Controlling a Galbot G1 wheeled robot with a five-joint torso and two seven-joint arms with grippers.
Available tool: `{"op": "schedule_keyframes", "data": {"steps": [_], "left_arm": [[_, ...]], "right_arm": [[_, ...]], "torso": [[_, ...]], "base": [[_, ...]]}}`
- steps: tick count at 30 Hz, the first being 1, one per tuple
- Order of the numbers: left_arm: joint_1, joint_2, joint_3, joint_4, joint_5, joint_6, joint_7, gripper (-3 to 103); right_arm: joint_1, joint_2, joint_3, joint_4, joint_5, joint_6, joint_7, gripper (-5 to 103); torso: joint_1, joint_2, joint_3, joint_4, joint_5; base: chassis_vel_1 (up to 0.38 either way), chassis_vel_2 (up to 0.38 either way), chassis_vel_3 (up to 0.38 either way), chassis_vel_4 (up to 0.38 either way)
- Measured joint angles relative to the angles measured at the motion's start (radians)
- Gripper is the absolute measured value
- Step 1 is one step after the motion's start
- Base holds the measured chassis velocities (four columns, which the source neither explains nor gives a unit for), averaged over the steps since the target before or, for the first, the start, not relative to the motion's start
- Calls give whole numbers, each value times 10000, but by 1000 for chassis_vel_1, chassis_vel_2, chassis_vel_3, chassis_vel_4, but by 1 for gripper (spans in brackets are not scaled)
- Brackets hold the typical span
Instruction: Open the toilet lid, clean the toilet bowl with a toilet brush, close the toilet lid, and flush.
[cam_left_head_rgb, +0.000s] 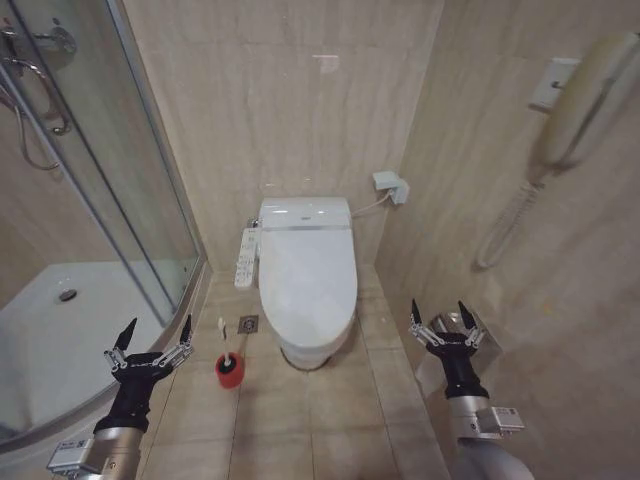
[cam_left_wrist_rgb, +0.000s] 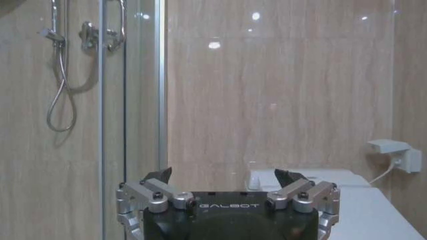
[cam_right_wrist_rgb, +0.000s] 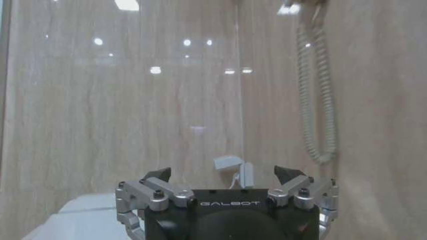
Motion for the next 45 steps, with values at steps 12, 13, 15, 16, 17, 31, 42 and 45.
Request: {"op": "schedule_keyframes", "data": {"steps": [12,13,15,16,17,31,42,45], "left_arm": [[-8,0,0,0,0,0,0,100],[-7,1,0,0,0,0,0,100],[-6,1,0,0,0,0,0,100],[-6,1,0,0,0,0,0,100],[-5,1,0,0,0,0,0,100],[0,0,-1,0,0,0,0,100],[-6,0,-1,0,0,0,0,100],[-6,0,0,0,0,0,0,100]], "right_arm": [[15,0,0,0,0,0,0,100],[15,0,-1,0,0,0,0,100],[15,0,0,0,0,0,-1,100],[14,0,0,0,0,0,-1,100],[13,0,0,0,0,0,-1,100],[1,0,0,0,0,0,0,100],[12,0,0,0,0,0,-1,100],[12,-1,0,0,0,0,0,100]], "torso": [[22,-10,10,4,-1],[20,-10,10,4,-1],[18,-9,9,5,-2],[17,-9,9,4,-2],[13,-9,7,3,-1],[2,-2,1,3,1],[19,-9,9,4,-2],[17,-9,9,2,0]], "base": [[-8,8,12,-19],[53,-12,-30,46],[67,-32,-30,70],[81,-123,-113,93],[113,-123,-135,105],[163,-169,-169,165],[-12,3,14,-9],[-18,13,8,-9]]}}
